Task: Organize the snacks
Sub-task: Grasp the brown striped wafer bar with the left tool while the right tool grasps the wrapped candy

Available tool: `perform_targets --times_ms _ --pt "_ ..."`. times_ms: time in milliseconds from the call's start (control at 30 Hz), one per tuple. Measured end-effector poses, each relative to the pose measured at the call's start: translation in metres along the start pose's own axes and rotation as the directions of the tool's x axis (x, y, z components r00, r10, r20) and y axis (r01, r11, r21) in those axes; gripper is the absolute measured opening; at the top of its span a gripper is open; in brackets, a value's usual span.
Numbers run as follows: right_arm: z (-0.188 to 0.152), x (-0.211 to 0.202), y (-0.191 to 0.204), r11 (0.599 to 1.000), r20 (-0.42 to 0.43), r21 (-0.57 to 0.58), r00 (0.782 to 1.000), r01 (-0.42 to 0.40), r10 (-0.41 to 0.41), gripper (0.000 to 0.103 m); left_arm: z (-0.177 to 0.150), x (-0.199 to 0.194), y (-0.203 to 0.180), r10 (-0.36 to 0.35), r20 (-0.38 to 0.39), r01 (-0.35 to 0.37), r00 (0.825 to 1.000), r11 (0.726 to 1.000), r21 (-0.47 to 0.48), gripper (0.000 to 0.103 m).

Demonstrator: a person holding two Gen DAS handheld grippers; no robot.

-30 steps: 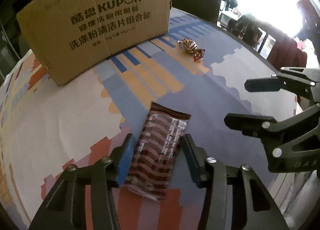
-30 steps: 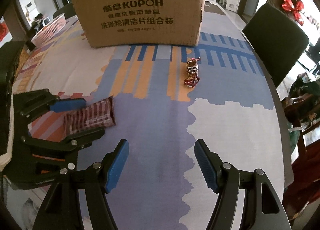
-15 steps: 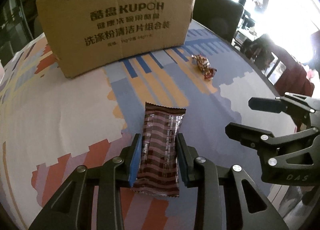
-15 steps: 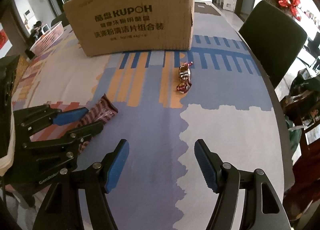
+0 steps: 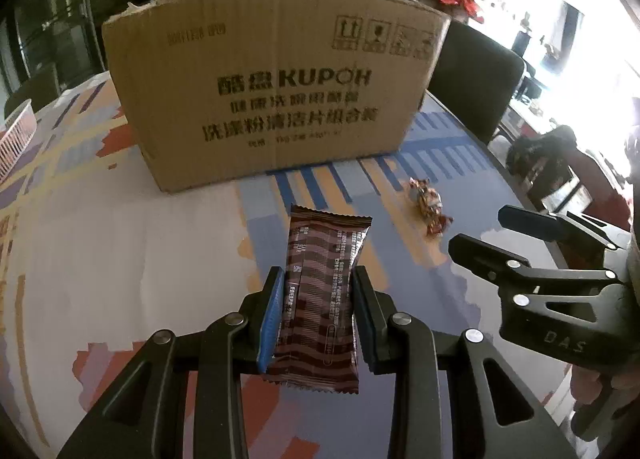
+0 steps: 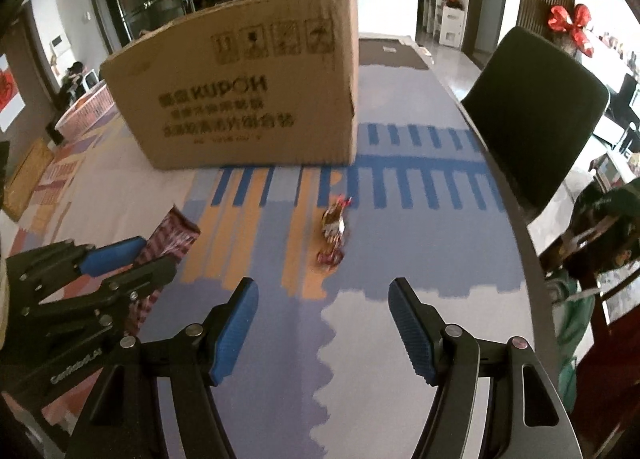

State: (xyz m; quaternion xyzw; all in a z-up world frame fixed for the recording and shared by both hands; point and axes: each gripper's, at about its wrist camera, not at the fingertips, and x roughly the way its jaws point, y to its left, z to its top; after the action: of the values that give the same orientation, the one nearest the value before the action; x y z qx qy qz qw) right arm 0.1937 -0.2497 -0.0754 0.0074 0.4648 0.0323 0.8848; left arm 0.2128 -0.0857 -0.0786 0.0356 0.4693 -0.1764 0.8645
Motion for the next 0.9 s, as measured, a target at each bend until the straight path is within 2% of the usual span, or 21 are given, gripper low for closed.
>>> perform_targets --times_ms 200,467,900 --pt "0.018 0.014 -0.004 1.000 0.001 -0.013 1.000 -0.011 0.011 0.059 0.013 0.003 -0.002 0.008 0.017 -0.008 1.000 1.000 -0.026 0.033" --pt "0.030 0.040 -0.008 1.000 -0.035 -0.021 0.999 -0.011 0.010 0.040 0.025 0.015 -0.003 0.025 0.017 -0.025 1.000 0.999 -0.039 0.033" --pt "0.036 0.068 -0.014 1.000 -0.075 -0.022 0.997 -0.017 0.015 0.021 0.029 0.024 0.003 0.024 0.000 -0.024 1.000 0.998 -0.062 0.033"
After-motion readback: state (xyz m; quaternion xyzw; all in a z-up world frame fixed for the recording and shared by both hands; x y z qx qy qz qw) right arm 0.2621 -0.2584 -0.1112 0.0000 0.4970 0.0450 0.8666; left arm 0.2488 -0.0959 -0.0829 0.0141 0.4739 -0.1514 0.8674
